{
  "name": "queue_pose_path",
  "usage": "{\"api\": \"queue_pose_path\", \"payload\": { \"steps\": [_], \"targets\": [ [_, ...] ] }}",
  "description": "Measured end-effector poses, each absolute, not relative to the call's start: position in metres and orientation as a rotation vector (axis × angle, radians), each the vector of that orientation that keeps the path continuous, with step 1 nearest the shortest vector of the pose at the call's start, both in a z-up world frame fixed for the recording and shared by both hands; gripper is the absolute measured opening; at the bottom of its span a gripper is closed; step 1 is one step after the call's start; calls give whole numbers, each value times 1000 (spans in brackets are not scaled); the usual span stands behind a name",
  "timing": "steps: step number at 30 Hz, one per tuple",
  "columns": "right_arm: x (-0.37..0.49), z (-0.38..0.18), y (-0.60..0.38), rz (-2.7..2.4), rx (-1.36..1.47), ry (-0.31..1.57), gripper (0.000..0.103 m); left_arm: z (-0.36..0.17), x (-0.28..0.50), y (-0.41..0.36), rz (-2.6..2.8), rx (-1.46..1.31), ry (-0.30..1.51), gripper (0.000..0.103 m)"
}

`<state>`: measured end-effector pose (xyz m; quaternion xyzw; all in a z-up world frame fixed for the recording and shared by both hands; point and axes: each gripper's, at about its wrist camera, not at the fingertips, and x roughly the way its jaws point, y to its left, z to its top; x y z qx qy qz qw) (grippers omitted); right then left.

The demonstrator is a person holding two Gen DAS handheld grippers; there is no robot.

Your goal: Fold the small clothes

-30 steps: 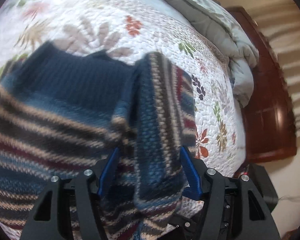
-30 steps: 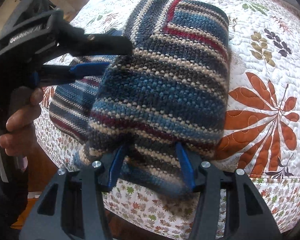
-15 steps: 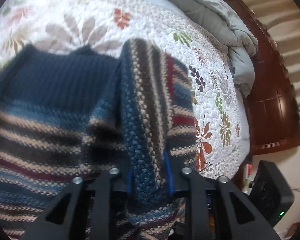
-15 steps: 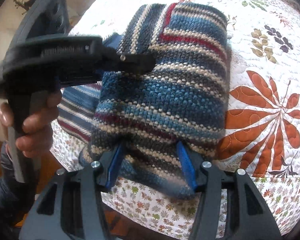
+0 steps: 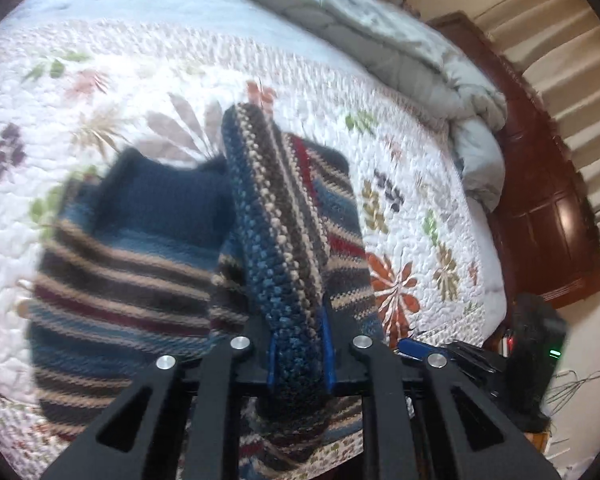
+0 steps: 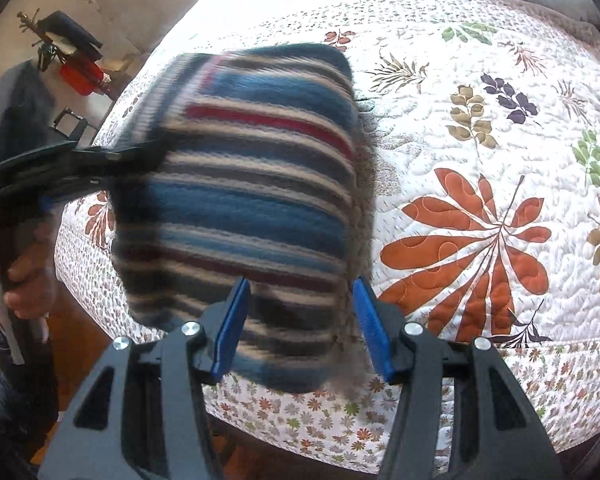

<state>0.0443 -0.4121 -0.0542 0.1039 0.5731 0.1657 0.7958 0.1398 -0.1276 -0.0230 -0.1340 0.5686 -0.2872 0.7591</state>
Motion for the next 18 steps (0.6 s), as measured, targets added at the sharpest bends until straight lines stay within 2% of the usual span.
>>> {"api": "queue_pose_path", "payload": {
  "steps": [6, 10, 18],
  "targets": [
    [47, -47, -391, 456, 270, 1206, 57, 21, 145, -82, -630, -305, 1162, 17],
    [54, -38, -364, 487, 226, 1185, 58, 29, 150, -71, -602, -287, 1153, 18],
    [57, -66, -355, 286, -4, 1254, 59, -66, 164, -110, -654, -285, 1349, 20]
  ]
}}
